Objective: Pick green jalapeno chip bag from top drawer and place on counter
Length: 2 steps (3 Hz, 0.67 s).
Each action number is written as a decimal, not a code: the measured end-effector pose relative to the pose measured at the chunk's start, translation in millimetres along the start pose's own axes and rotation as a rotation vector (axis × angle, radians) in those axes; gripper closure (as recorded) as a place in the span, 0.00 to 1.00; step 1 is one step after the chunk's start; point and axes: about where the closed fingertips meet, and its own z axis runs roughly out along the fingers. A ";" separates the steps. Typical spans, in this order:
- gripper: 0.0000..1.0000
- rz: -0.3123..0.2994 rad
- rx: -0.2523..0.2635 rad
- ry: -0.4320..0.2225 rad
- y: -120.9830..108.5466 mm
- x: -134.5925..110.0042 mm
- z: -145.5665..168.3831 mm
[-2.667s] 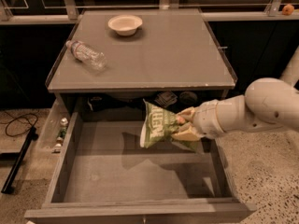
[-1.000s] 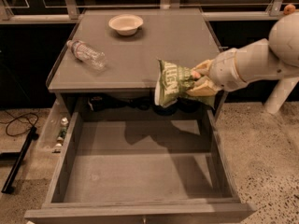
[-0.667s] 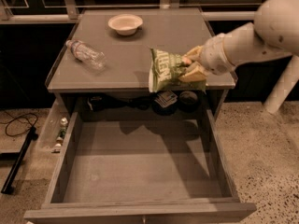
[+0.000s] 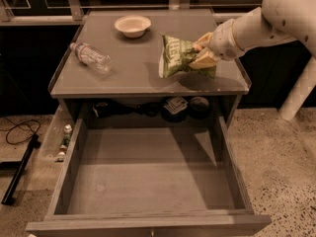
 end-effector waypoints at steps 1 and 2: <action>1.00 0.114 0.042 0.043 -20.1 19.4 10.4; 1.00 0.245 0.068 0.048 -31.4 29.7 23.7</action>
Offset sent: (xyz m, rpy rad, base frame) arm 0.0603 -0.0248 -0.0306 0.1432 0.1816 -0.3552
